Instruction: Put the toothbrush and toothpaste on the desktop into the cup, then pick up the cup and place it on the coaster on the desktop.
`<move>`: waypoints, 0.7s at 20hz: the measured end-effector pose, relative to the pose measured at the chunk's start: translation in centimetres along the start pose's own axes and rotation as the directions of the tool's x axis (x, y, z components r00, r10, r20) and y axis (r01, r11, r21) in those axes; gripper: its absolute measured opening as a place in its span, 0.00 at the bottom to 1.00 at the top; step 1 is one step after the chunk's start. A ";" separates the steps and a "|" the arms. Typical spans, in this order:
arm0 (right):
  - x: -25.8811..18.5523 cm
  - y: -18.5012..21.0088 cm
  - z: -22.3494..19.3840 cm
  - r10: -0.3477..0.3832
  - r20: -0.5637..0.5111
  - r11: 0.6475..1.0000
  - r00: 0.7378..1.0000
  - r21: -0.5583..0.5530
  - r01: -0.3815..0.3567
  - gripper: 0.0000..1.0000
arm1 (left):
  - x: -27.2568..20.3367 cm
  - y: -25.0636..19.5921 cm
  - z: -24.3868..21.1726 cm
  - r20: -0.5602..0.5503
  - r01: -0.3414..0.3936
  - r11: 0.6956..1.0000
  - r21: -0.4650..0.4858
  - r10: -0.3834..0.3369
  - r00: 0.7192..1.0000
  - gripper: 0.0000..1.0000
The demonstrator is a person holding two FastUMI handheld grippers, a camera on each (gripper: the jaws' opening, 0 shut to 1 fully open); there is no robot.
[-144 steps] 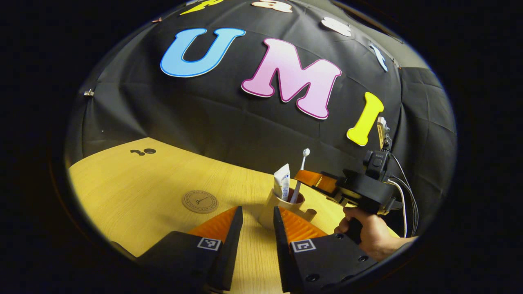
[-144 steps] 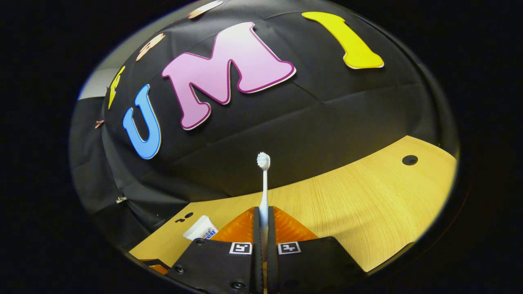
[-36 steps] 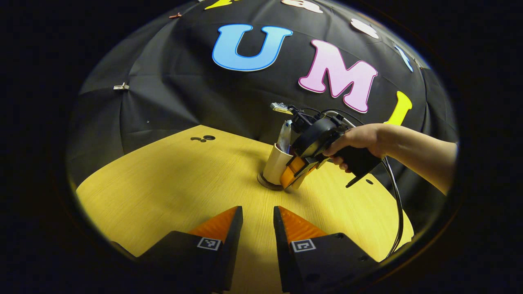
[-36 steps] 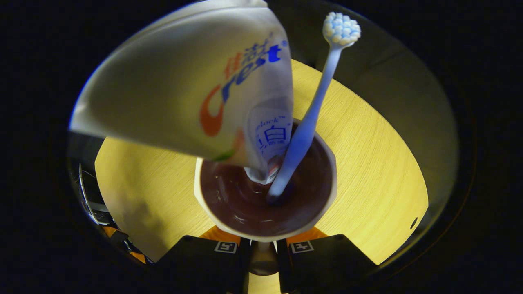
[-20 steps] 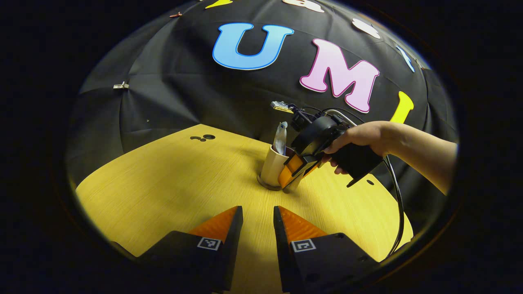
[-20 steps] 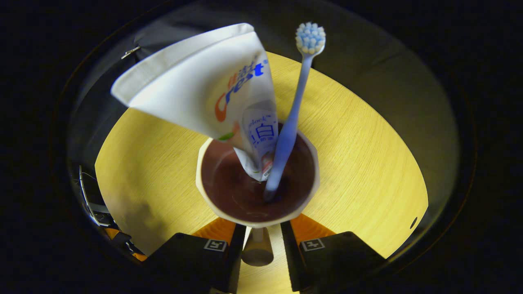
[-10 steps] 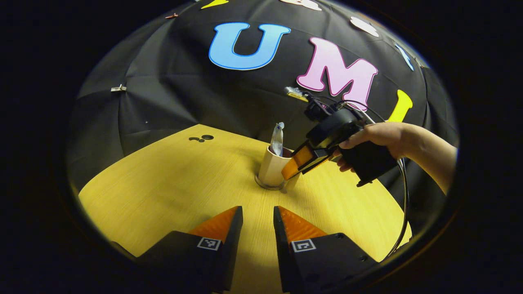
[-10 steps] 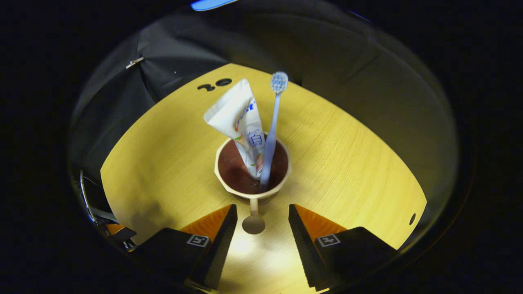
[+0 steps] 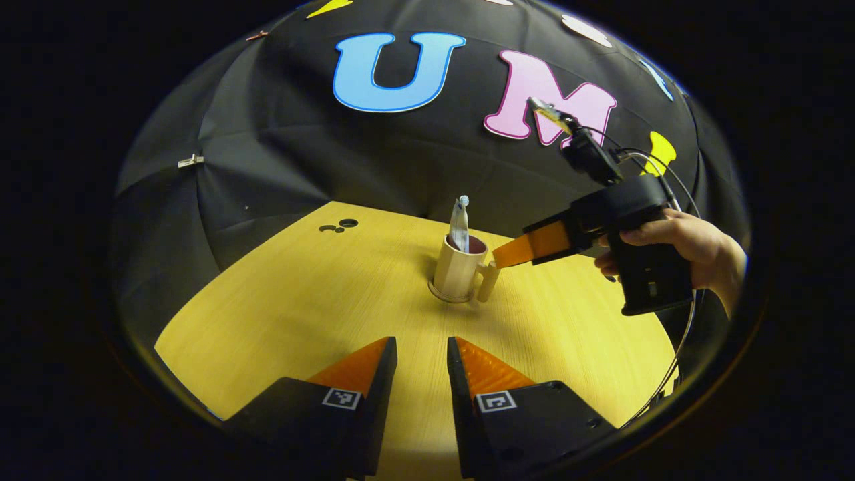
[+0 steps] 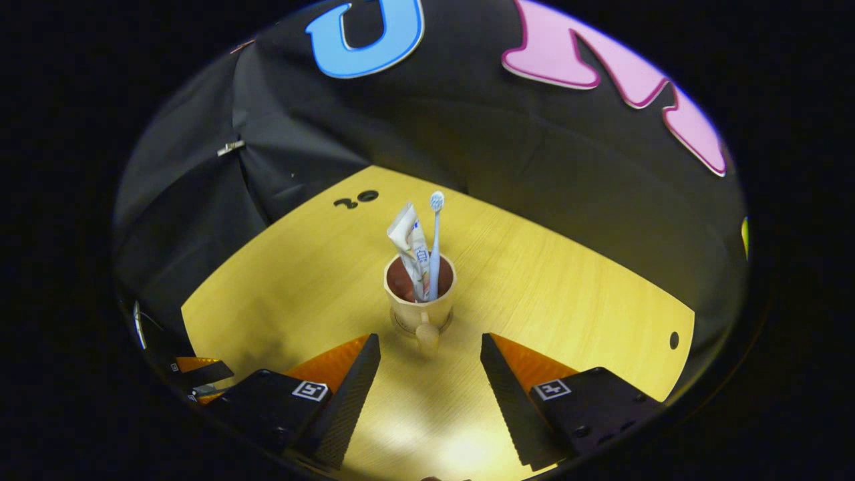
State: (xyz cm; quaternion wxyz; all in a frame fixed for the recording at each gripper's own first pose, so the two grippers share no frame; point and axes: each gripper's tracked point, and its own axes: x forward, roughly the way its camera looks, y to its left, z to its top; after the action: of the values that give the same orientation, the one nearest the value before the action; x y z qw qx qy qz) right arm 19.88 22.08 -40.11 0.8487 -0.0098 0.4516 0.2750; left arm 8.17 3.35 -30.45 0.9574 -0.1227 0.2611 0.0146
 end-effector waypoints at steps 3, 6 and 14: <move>-4.5 0.4 1.5 -0.013 0.102 0.999 0.995 0.054 0.008 0.94 | -1.6 -0.1 1.5 0.007 -0.012 0.999 0.037 0.012 1.000 0.48; -8.8 -0.2 1.6 -0.065 0.170 0.997 0.983 0.048 0.058 0.94 | -3.6 -1.2 3.9 0.031 0.002 0.998 0.066 -0.004 1.000 0.48; -20.6 0.4 1.6 -0.122 0.341 0.986 0.932 0.150 0.074 0.97 | -8.0 -4.6 7.9 0.060 0.058 0.986 0.158 -0.068 0.996 0.48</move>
State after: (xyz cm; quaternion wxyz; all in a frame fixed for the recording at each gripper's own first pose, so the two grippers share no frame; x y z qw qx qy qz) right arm 11.85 13.42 -23.21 0.9267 0.0737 0.3105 0.1986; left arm 5.58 1.10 -18.77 0.9721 -0.0549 0.2258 -0.0322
